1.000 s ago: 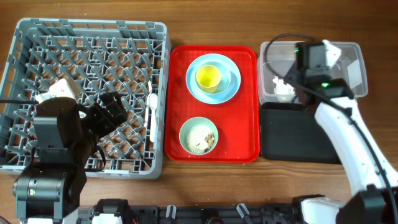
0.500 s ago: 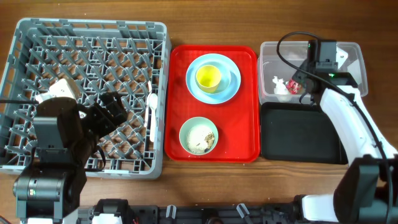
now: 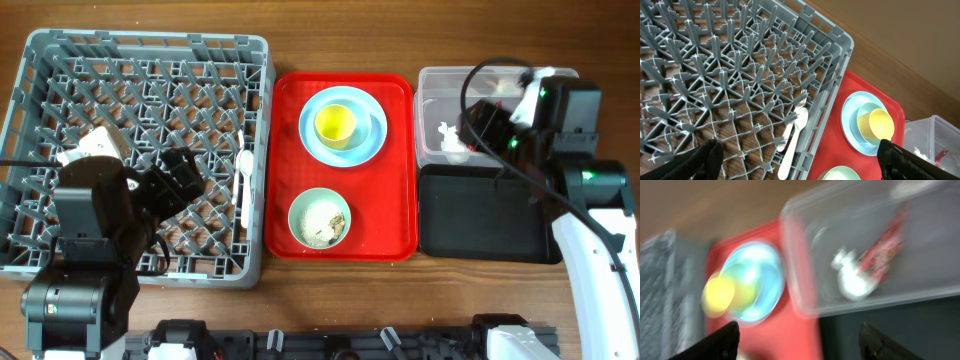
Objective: Sort waste into correct bins and load items into the dishwasher rack
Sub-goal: 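Move the right gripper to the rim of the green bowl, then grasp the green bowl rim with the right gripper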
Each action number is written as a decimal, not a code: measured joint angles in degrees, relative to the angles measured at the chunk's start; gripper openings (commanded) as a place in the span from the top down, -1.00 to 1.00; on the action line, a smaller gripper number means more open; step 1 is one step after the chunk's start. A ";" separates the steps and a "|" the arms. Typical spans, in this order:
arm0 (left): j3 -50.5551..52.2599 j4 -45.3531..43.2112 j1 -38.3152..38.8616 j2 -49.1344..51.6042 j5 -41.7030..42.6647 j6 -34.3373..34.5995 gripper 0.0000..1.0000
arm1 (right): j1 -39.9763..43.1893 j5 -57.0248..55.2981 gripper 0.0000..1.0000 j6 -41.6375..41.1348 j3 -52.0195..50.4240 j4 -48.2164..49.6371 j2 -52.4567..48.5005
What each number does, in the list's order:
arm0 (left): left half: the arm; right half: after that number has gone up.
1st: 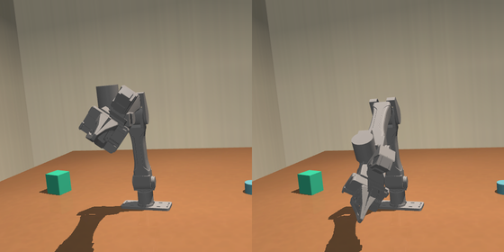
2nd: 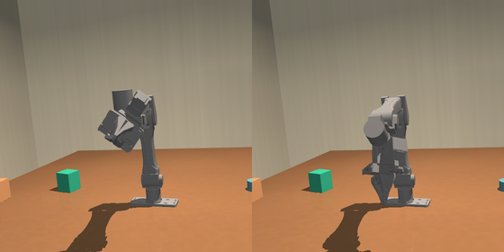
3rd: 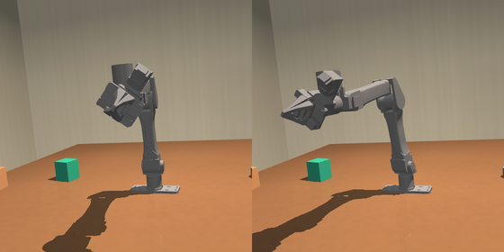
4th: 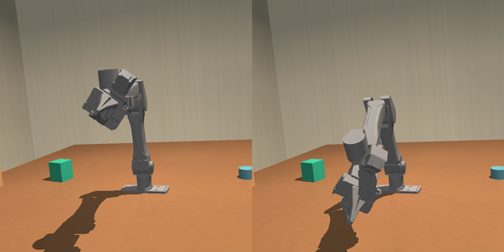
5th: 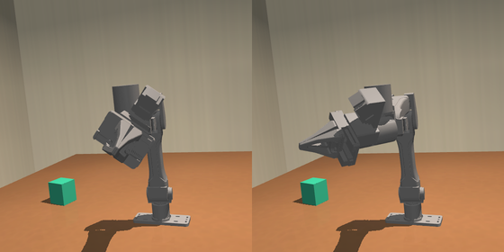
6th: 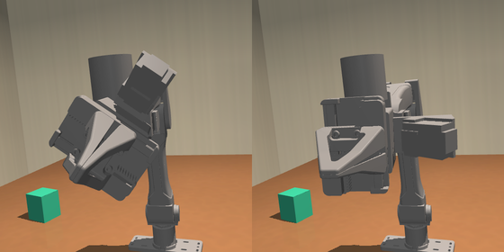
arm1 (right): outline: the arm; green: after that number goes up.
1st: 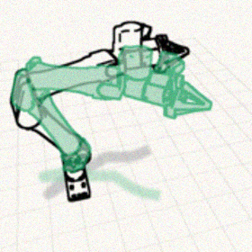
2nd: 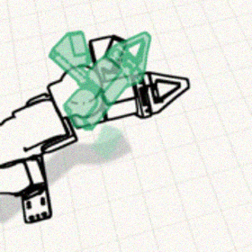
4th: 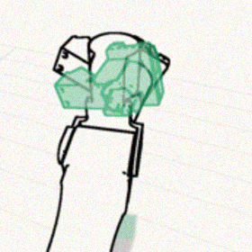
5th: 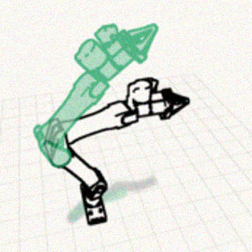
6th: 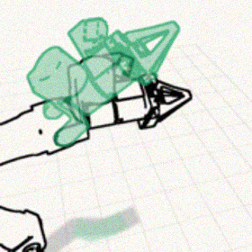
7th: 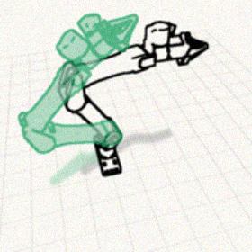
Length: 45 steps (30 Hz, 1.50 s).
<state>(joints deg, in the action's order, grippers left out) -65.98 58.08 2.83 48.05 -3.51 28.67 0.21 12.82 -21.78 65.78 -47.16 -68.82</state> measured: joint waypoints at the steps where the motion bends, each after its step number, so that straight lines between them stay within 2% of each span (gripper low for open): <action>1: 0.00 0.02 0.00 0.00 0.02 0.00 -1.00 | -0.66 3.13 -0.28 0.33 -0.11 -1.40 -0.15; 4: 0.00 0.02 0.00 0.00 0.00 0.00 -1.00 | -3.85 8.74 0.06 1.92 -1.57 -2.75 -0.61; 5: 0.00 0.00 0.00 0.00 0.00 0.00 -1.00 | -5.25 10.03 0.09 2.27 -2.27 -2.97 -0.63; 9: 0.00 0.00 0.00 0.00 0.00 0.00 -1.00 | -15.58 13.86 0.41 2.64 -5.97 -2.93 -0.72; 14: 0.00 0.00 0.00 0.00 0.02 0.00 -1.00 | -30.21 14.51 0.51 1.07 -10.58 4.87 -0.87; 16: 0.00 0.02 0.00 0.00 0.02 0.00 -1.00 | -36.63 13.94 0.61 0.35 -12.17 8.50 -1.29; 19: 0.00 0.02 0.00 0.00 0.02 0.00 -1.00 | -45.59 9.66 0.79 -1.22 -13.86 13.49 -2.43; 23: 0.00 0.02 0.00 0.00 0.00 0.00 -1.00 | -52.87 0.26 0.77 -5.27 -14.08 17.11 -5.90; 27: 0.00 0.00 0.00 0.00 0.00 0.00 -1.00 | -54.58 -7.52 0.72 -7.58 -14.12 22.64 -11.21; 34: 0.00 0.00 0.00 0.00 0.00 0.00 -1.00 | -54.55 -14.82 0.82 -11.19 -14.12 29.05 -21.62; 40: 0.00 0.00 0.00 0.00 0.00 0.00 -1.00 | -53.72 -18.73 0.87 -14.27 -14.67 26.99 -25.05; 45: 0.00 0.02 0.00 0.00 0.00 0.00 -1.00 | -47.74 -20.28 0.92 -16.68 -14.71 19.02 -25.05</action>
<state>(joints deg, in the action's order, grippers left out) -65.98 58.11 2.83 48.05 -3.51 28.67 -47.53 -7.46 -38.46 51.07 -28.14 -93.86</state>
